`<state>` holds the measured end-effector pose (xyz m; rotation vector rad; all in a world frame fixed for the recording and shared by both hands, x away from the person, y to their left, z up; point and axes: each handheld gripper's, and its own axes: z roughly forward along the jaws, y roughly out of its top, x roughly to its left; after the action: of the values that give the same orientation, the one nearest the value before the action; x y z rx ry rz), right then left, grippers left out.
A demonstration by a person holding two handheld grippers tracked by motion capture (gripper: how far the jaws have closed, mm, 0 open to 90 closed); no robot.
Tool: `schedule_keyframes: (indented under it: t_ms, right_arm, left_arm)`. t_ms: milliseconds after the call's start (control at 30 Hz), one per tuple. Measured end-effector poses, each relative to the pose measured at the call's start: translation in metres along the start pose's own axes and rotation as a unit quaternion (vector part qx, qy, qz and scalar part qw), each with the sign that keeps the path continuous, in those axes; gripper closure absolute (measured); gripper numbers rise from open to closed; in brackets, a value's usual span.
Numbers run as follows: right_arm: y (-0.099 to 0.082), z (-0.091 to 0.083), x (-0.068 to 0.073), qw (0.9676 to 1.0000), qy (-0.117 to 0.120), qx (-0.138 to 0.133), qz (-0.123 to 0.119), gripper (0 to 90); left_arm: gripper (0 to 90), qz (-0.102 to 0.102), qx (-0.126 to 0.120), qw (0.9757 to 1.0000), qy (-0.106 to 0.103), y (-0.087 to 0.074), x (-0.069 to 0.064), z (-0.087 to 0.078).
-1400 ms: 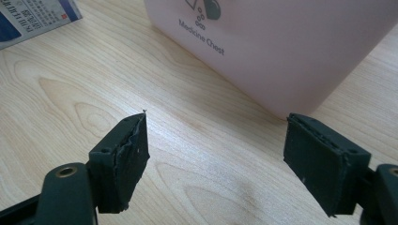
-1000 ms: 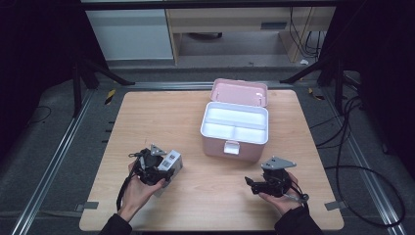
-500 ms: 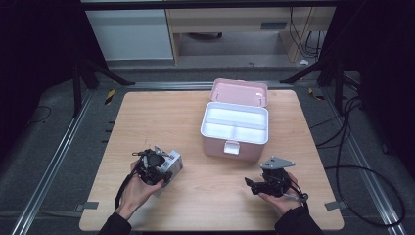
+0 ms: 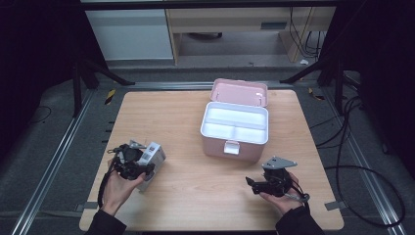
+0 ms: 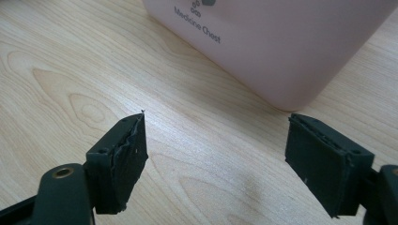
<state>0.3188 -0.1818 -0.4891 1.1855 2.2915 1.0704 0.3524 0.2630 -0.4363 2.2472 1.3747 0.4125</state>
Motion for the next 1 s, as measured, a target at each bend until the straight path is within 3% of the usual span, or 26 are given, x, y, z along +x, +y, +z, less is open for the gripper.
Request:
schedule_keyframes:
  t_ms: [133,267,467,700,867,1000]
  right_arm:
    - [0.0,0.0,-0.001,1.0,-0.002,-0.001,0.0,21.5]
    - [-0.001,0.0,-0.002,1.0,-0.002,0.0,0.002,21.6]
    - [-0.001,0.0,-0.001,1.0,-0.002,0.001,-0.001,21.8]
    - [0.0,0.0,-0.001,1.0,-0.002,0.001,0.0,21.8]
    - [0.001,-0.003,-0.003,0.9999,-0.01,-0.01,0.0,22.4]
    - [0.004,-0.01,-0.005,0.9991,-0.021,-0.036,0.009,24.1]
  left_arm:
    - [56.0,-0.027,0.006,0.9993,0.026,-0.009,0.019,0.0]
    - [56.0,-0.054,0.021,0.9978,0.033,-0.016,0.033,0.003]
    - [55.8,-0.073,0.027,0.9959,0.046,-0.022,0.043,0.007]
    - [54.0,-0.066,0.032,0.9961,0.049,-0.026,0.045,0.012]
    - [45.2,-0.058,-0.007,0.997,0.05,-0.023,0.046,-0.003]
    - [43.5,-0.049,-0.036,0.9968,0.052,-0.021,0.046,-0.02]
